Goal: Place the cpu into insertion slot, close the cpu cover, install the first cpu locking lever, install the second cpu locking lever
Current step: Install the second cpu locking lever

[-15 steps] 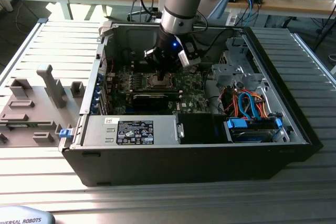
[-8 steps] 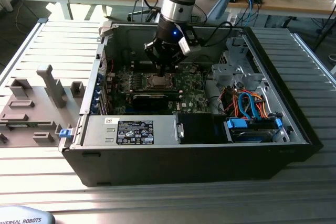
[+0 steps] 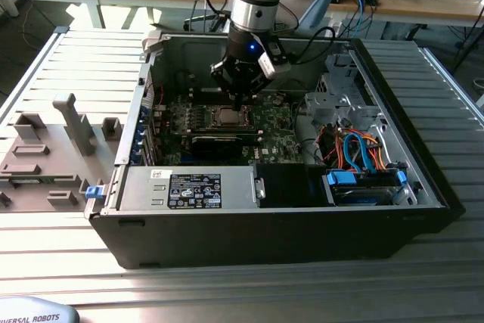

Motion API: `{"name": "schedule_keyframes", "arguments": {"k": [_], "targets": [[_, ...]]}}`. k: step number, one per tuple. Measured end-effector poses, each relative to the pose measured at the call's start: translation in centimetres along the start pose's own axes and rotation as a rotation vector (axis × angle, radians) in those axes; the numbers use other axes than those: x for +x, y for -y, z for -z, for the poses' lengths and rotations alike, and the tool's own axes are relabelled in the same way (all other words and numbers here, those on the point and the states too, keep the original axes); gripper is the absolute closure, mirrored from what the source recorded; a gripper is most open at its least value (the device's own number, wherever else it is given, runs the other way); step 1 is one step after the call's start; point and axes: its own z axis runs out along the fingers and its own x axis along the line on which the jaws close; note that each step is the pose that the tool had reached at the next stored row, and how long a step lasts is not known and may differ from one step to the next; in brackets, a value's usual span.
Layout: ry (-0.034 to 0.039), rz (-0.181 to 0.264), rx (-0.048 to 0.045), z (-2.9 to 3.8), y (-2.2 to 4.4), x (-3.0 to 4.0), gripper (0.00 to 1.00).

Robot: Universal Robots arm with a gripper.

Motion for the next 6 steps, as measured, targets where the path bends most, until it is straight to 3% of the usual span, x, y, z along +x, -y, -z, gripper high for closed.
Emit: {"name": "schedule_keyframes", "arguments": {"k": [1,6], "targets": [[0.0047,0.000,0.0002,-0.01,0.00,-0.01,0.89],[0.0049,0.000,0.0003,0.00,0.00,0.00,0.89]]}}
